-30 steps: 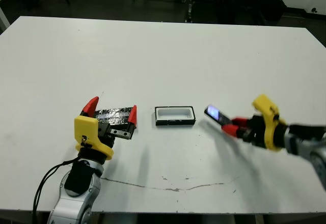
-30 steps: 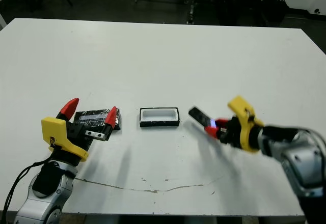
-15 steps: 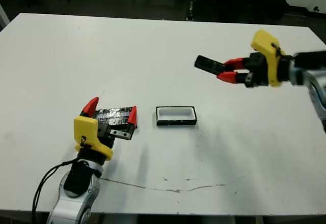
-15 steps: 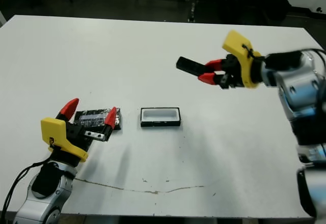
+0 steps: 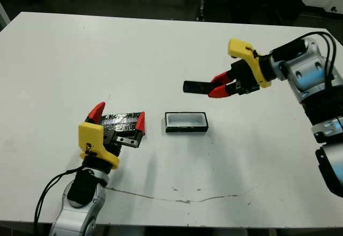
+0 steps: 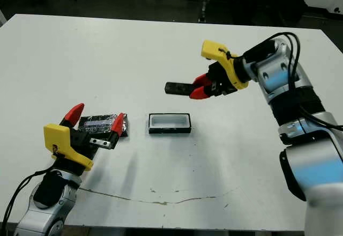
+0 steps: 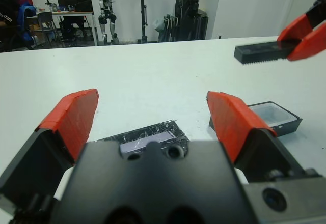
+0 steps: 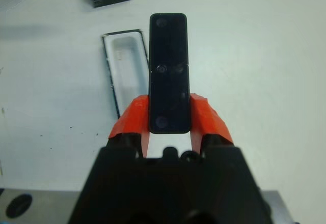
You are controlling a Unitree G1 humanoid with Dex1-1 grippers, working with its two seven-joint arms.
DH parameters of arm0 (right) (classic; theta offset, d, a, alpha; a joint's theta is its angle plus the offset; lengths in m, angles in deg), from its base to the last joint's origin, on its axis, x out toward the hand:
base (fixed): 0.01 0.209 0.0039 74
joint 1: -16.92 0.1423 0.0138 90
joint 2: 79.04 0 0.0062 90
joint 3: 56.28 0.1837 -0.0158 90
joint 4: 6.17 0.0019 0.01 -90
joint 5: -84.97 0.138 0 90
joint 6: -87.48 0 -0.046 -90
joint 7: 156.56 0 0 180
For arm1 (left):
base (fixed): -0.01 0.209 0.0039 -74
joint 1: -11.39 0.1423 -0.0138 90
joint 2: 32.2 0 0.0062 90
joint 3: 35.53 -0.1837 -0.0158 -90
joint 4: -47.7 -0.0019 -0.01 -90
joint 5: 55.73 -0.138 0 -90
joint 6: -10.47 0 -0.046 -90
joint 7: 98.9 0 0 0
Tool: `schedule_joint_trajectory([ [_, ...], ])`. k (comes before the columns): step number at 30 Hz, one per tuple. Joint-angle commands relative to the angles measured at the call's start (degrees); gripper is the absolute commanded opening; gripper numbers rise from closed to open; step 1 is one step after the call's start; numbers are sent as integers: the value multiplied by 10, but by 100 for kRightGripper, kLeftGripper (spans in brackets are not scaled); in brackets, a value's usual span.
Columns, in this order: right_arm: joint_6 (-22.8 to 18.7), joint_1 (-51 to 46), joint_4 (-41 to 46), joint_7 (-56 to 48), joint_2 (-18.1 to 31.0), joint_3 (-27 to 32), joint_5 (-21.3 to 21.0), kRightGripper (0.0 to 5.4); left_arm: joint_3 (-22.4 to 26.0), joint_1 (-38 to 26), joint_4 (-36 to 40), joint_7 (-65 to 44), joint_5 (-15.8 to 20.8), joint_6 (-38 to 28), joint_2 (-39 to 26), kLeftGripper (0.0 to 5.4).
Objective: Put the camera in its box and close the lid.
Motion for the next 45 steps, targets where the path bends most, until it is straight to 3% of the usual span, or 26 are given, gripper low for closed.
schedule_joint_trajectory([
  [1,20,0,-3,-20,-4,-2,-6,166,1,4,-7,-1,1,-1,-3,540],
  [14,47,-1,-3,-57,-21,-13,-27,166,-5,4,-4,3,-2,3,1,540],
  [20,35,9,-6,-65,-33,-28,-49,166,-5,3,-7,5,-6,-4,2,540],
  [31,64,2,-15,-59,-46,-37,-72,166,-7,5,-3,7,-3,-1,5,540],
  [45,39,-9,-21,-60,-57,-50,-91,166,-10,10,-4,10,-4,-5,6,540],
])
